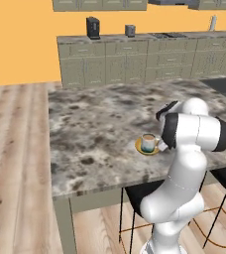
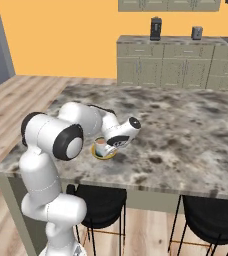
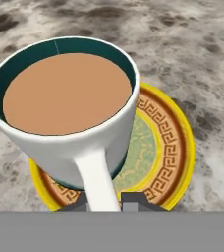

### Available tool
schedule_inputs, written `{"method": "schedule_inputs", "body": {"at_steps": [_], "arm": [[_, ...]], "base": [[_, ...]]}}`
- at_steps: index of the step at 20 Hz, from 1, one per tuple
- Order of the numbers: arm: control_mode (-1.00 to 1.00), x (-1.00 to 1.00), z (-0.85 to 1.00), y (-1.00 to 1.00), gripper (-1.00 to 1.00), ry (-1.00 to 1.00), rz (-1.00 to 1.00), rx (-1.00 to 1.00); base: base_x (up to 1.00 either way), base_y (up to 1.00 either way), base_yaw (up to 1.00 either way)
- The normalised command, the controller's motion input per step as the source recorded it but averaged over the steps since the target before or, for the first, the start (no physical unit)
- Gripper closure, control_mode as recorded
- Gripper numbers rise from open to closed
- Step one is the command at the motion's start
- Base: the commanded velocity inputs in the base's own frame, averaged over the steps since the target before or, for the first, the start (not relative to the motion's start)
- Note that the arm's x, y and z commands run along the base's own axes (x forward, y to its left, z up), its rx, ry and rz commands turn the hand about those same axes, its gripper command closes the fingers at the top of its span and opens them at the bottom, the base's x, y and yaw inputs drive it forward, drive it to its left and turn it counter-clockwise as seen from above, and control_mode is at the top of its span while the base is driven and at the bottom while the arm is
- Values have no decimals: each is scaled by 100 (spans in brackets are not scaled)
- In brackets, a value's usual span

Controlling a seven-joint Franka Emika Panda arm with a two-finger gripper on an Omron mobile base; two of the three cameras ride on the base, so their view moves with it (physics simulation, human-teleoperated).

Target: Pick the cup of tea, navigate to the dining table, and place it on the saucer.

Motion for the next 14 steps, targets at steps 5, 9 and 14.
{"method": "schedule_inputs", "body": {"at_steps": [5,9,14], "arm": [[-100,39,-12,-12,100,0,0,0],[-100,2,-11,-1,100,1,0,0],[-100,0,0,0,-100,0,0,0]], "base": [[0,0,0],[0,0,0],[0,0,0]]}}
